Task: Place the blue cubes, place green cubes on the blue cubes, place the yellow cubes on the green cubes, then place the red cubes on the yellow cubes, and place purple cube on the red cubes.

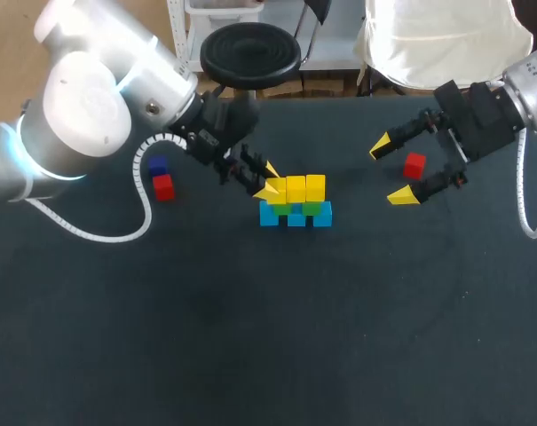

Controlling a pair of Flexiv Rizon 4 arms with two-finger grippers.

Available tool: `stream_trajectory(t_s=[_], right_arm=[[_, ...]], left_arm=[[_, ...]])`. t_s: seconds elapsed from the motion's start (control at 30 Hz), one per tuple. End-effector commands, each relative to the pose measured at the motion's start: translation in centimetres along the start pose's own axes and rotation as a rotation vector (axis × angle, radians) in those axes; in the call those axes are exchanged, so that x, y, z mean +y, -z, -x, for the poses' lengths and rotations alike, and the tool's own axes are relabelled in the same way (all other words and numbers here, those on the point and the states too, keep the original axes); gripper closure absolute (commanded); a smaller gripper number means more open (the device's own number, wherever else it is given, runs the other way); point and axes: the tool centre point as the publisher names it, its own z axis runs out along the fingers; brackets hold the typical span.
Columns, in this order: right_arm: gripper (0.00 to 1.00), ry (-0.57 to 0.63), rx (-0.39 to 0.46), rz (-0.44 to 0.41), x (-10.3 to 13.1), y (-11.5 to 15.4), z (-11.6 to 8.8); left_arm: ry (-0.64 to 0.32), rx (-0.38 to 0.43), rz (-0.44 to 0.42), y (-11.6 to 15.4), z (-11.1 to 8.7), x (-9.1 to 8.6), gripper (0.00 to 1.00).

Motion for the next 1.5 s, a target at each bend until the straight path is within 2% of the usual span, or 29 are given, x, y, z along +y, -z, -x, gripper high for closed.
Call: stream_trajectory(t_s=[0.03,0.37,0.43,0.5,0.53,0.6,0.67,0.8,0.87,1.37,1.4,1.43,1.47,1.5], right_arm=[[0.0,0.001,-0.001,-0.002,0.07,0.0,-0.03],[0.0,0.001,-0.001,-0.002,0.07,0.0,-0.03],[0.0,0.001,-0.001,-0.002,0.07,0.0,-0.03],[0.0,0.001,-0.001,-0.002,0.07,0.0,-0.03],[0.0,0.001,-0.001,-0.002,0.07,0.0,-0.03],[0.0,0.001,-0.001,-0.002,0.07,0.0,-0.03],[0.0,0.001,-0.001,-0.002,0.07,0.0,-0.03],[0.0,0.001,-0.001,-0.002,0.07,0.0,-0.03],[0.0,0.001,-0.001,-0.002,0.07,0.0,-0.03],[0.0,0.001,-0.001,-0.002,0.07,0.0,-0.03],[0.0,0.001,-0.001,-0.002,0.07,0.0,-0.03],[0.0,0.001,-0.001,-0.002,0.07,0.0,-0.03],[0.0,0.001,-0.001,-0.002,0.07,0.0,-0.03],[0.0,0.001,-0.001,-0.002,0.07,0.0,-0.03]], left_arm=[[0.003,0.006,-0.004,-0.11,0.1,0.29,1.0],[0.014,0.011,-0.004,-0.23,0.0,0.3,1.0],[0.016,0.013,-0.003,-0.26,-0.05,0.34,0.91],[0.017,0.015,-0.003,-0.27,-0.1,0.39,0.9],[0.017,0.016,-0.002,-0.26,-0.12,0.41,0.85],[0.018,0.018,0.0,-0.23,-0.19,0.51,0.81],[0.017,0.018,0.004,-0.23,-0.2,0.54,0.82],[0.015,0.017,0.005,-0.24,-0.24,0.64,0.91],[0.015,0.017,0.005,-0.25,-0.26,0.69,1.0],[0.02,0.017,0.002,-0.43,-0.26,0.75,1.0],[0.022,0.016,0.003,-0.43,-0.25,0.75,0.97],[0.023,0.017,0.003,-0.43,-0.25,0.75,0.84],[0.028,0.017,0.004,-0.43,-0.24,0.75,0.65],[0.031,0.017,0.003,-0.44,-0.25,0.76,0.2]])
